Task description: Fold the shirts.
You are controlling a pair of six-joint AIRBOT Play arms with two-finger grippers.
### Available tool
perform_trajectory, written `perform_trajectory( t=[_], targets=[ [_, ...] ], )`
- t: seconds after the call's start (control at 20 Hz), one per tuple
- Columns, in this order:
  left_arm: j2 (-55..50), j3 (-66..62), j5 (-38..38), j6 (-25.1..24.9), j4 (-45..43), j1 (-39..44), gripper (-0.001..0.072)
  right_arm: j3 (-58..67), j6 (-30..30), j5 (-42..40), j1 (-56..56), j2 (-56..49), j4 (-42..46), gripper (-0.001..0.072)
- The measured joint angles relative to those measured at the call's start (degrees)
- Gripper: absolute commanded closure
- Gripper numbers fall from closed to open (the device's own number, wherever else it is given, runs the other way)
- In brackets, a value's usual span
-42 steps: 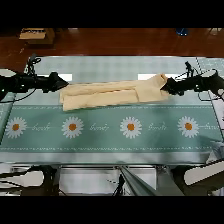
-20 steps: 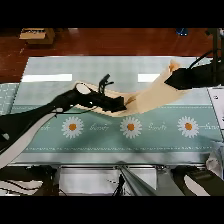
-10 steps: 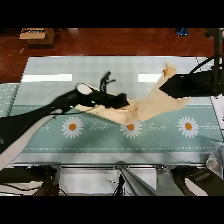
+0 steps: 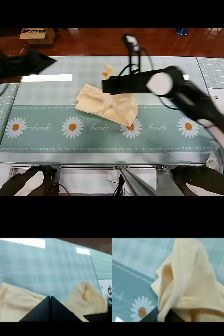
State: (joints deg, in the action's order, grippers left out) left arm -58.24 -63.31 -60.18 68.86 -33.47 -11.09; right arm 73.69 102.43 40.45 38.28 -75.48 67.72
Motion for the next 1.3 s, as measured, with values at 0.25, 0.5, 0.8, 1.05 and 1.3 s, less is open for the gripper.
perform_trajectory(
  t=[0.25, 0.5, 0.8, 1.05, 1.3],
  targets=[
    [8.92, 0.79, -7.19, 1.16, -0.90, -9.73, 0.0689, -0.02, 0.59, -19.50, 5.27, -14.91, -14.97, 0.0213],
    [11.82, 4.17, -8.83, 1.70, -1.33, -10.84, 0.0688, 0.00, -3.17, -13.94, 1.86, -14.10, -14.32, 0.0223],
    [12.37, 8.31, -9.22, 1.40, -1.31, -11.04, 0.0688, -1.51, -6.29, 22.69, -16.59, -1.77, 18.69, 0.0131],
    [12.31, 10.21, -9.27, 0.94, -1.40, -11.04, 0.0689, -14.91, -8.90, 29.66, -34.51, 4.57, 9.79, 0.0126],
    [12.00, 10.75, -9.31, 0.81, -2.27, -11.04, 0.0688, -30.03, -12.11, 15.39, -34.32, 5.90, -10.99, 0.0126]
  ],
)
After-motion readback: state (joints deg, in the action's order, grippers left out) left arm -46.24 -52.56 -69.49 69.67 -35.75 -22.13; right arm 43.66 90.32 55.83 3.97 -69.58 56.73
